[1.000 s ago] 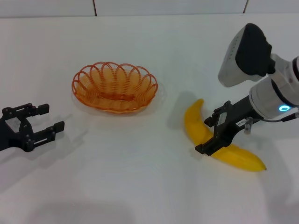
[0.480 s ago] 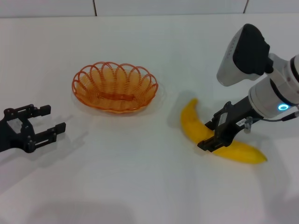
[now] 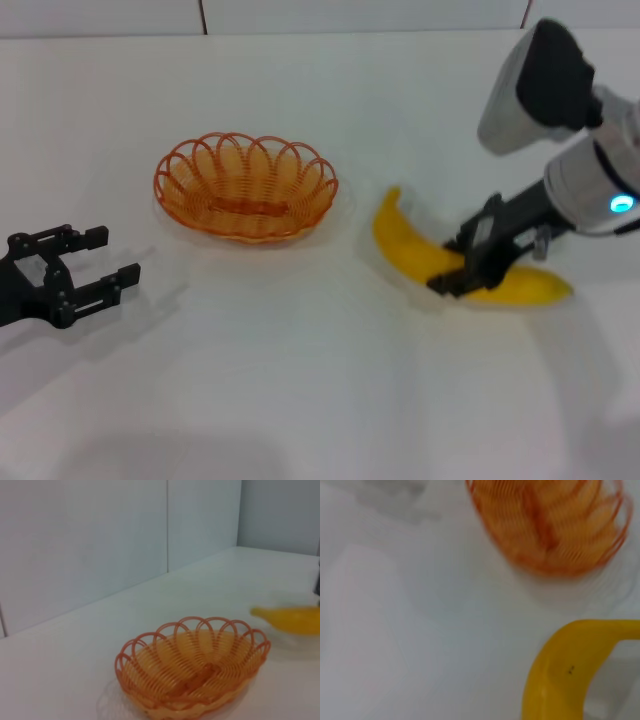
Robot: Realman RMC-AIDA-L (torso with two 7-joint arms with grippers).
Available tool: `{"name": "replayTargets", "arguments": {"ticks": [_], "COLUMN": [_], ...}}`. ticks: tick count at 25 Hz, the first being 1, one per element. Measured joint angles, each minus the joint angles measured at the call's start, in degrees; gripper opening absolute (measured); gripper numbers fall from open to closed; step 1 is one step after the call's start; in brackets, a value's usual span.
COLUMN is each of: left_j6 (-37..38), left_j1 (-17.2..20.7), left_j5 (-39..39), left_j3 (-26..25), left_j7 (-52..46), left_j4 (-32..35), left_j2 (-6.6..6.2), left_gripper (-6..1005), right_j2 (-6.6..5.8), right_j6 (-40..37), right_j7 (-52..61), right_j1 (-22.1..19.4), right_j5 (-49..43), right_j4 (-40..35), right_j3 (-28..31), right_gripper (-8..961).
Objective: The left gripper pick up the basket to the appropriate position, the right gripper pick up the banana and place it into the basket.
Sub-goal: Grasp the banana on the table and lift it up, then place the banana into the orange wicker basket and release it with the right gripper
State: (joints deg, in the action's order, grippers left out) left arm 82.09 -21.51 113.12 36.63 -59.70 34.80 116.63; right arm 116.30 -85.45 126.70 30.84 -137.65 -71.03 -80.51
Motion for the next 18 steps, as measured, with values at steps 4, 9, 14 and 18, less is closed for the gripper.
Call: {"name": "replayTargets", "arguments": {"ticks": [4,9,14,18], "left_j6": [0.0,0.0,0.0,0.0], "left_j1": [0.1,0.0,-0.4,-0.8], "left_j5": [0.0,0.0,0.0,0.0], "left_j3": [-0.2,-0.1,-0.1,-0.1], "left_j7": [0.0,-0.1,-0.1,-0.1], "left_j4": [0.0,0.0,0.0,0.0], "left_j2": [-0.01,-0.06,-0.01,0.00], "left_gripper": [650,650,650,650], "right_j2": [-0.01,0.32,0.45,0.62], "right_j6": [-0.5,1.3,7.5,12.8], "right_j7": [0.0,0.1,0.3,1.6], "right_j1": [1.8,5.3,11.7,17.2], "right_j5": [0.1,1.6,3.7,3.8], "right_j4": [-4.4,-8.8,-4.4,1.7], "right_j3": [1.0,0.0,-4.6,-9.7], "right_gripper": [487,501,514,525]}}
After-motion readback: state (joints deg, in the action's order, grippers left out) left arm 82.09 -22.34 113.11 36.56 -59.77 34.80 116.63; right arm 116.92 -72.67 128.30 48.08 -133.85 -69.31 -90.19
